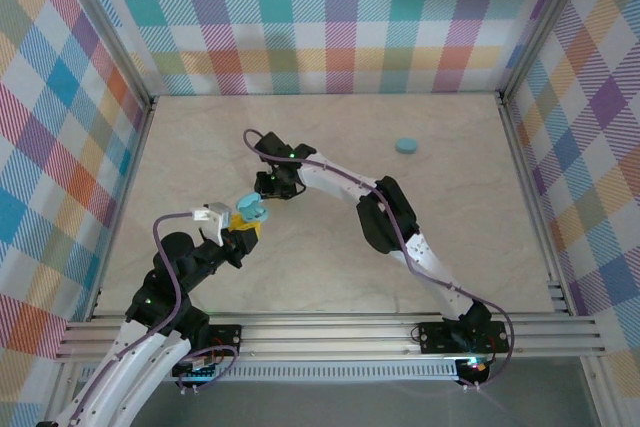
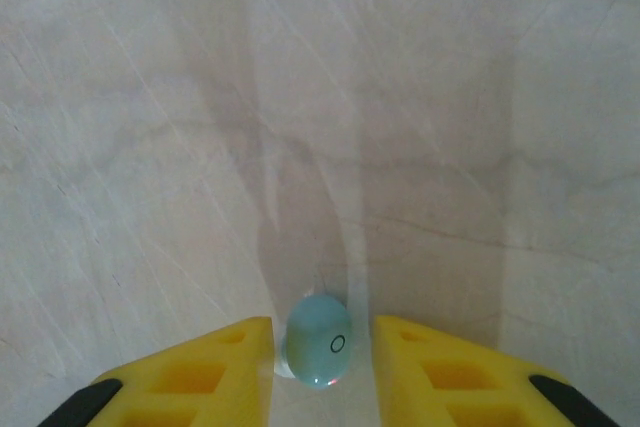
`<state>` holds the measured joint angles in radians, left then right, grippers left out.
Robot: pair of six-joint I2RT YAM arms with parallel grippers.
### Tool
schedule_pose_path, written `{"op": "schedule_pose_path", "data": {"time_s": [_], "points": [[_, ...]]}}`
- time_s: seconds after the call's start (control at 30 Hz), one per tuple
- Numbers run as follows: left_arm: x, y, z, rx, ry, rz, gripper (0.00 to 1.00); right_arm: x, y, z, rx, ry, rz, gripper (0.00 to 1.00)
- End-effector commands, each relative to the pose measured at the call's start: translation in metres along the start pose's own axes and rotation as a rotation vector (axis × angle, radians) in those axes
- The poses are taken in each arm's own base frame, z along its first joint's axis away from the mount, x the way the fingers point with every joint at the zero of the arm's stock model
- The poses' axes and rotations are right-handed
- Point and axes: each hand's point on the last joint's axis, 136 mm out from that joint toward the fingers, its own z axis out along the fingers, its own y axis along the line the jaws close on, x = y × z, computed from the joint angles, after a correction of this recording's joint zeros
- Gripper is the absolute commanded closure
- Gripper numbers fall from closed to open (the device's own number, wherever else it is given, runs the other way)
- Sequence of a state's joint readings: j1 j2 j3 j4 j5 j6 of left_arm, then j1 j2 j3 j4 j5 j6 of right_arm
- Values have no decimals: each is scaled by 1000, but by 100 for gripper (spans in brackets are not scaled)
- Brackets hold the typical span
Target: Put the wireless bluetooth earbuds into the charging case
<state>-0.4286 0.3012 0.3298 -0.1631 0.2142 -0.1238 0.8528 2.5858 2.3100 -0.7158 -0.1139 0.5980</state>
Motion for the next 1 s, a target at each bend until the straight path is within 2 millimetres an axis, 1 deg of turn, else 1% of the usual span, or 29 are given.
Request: {"op": "schedule_pose_path", "data": {"time_s": [0.0, 0.13, 0.3, 0.47, 0.53, 0.67, 0.77, 0.97], "points": [[2, 7, -1, -27, -11, -19, 89, 3, -1, -2, 33, 8, -30, 68], [0, 6, -1, -24, -20, -24, 89, 2, -1, -1, 35, 3, -31, 71], [0, 4, -1, -15, -15, -19, 89, 2, 0, 1, 23, 7, -26, 73], [-1, 2, -1, -5, -16, -21, 89, 2, 6, 2, -42, 30, -16, 79], [-2, 0, -2, 5, -17, -21, 89, 2, 1, -1, -65, 53, 25, 81], [-3, -4, -3, 24, -10, -16, 89, -3, -10, -16, -53, 33, 15, 82], [-4, -9, -2, 50, -1, -6, 89, -6, -19, -32, -50, 17, -13, 82], [-10, -20, 5, 117, 9, 7, 89, 0, -55, -63, 14, 13, -14, 82]]}}
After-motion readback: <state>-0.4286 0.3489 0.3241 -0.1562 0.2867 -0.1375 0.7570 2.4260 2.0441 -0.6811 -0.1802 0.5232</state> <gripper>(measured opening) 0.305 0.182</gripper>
